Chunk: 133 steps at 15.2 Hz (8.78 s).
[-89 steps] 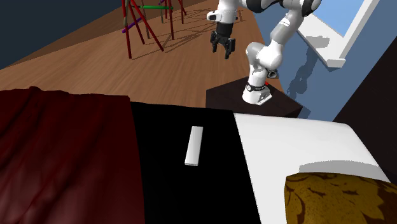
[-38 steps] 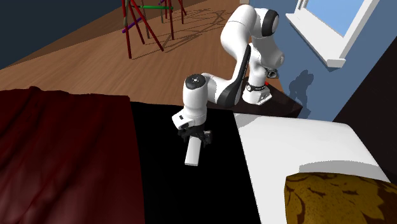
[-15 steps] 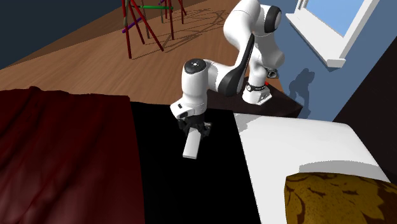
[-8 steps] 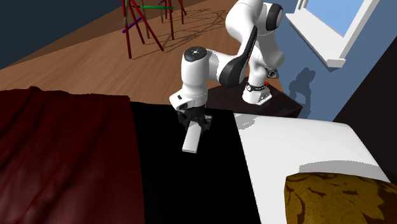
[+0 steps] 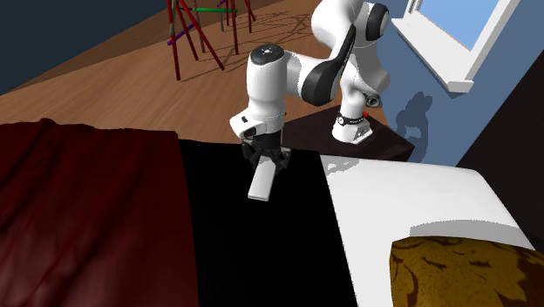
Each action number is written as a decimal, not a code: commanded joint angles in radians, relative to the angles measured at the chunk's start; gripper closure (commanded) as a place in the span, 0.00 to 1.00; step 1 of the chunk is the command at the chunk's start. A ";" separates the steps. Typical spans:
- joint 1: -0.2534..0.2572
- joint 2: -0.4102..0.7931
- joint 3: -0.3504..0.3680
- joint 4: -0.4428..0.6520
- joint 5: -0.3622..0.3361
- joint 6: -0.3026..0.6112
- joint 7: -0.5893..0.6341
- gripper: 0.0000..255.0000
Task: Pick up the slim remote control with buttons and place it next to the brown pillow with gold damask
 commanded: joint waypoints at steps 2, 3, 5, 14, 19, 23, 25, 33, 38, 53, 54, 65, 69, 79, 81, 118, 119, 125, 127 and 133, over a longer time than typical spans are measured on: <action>0.001 -0.006 0.001 0.035 0.002 -0.040 -0.002 1.00; 0.001 -0.006 0.001 0.047 0.002 -0.053 -0.003 1.00; 0.002 -0.007 0.001 0.073 0.003 -0.080 -0.004 1.00; 0.009 0.004 0.003 0.211 0.002 -0.207 -0.008 1.00; 0.016 0.023 0.003 0.308 -0.001 -0.285 -0.010 1.00; 0.023 0.043 0.003 0.388 -0.004 -0.343 -0.011 1.00; 0.036 -0.025 0.014 0.282 0.003 -0.308 0.022 1.00; 0.105 -0.223 0.068 0.002 0.031 -0.226 0.160 1.00; 0.154 -0.306 0.110 -0.105 0.048 -0.202 0.254 1.00; 0.320 -0.402 0.267 -0.219 0.076 -0.188 0.577 1.00; 0.333 -0.400 0.279 -0.216 0.075 -0.189 0.601 1.00; 0.427 -0.354 0.367 -0.221 0.052 -0.149 0.787 1.00; 0.426 -0.356 0.366 -0.277 0.052 -0.095 0.788 1.00; 0.427 -0.342 0.365 -0.397 0.043 0.037 0.796 1.00; 0.427 -0.337 0.365 -0.418 0.039 0.063 0.799 1.00; 0.452 -0.171 0.343 -0.612 -0.081 0.394 0.885 0.00; 0.452 -0.171 0.343 -0.612 -0.081 0.394 0.885 0.00; 0.440 -0.231 0.357 -0.574 -0.035 0.306 0.855 0.00; 0.439 -0.245 0.359 -0.562 -0.025 0.283 0.848 0.00; 0.439 -0.245 0.359 -0.562 -0.025 0.283 0.848 0.00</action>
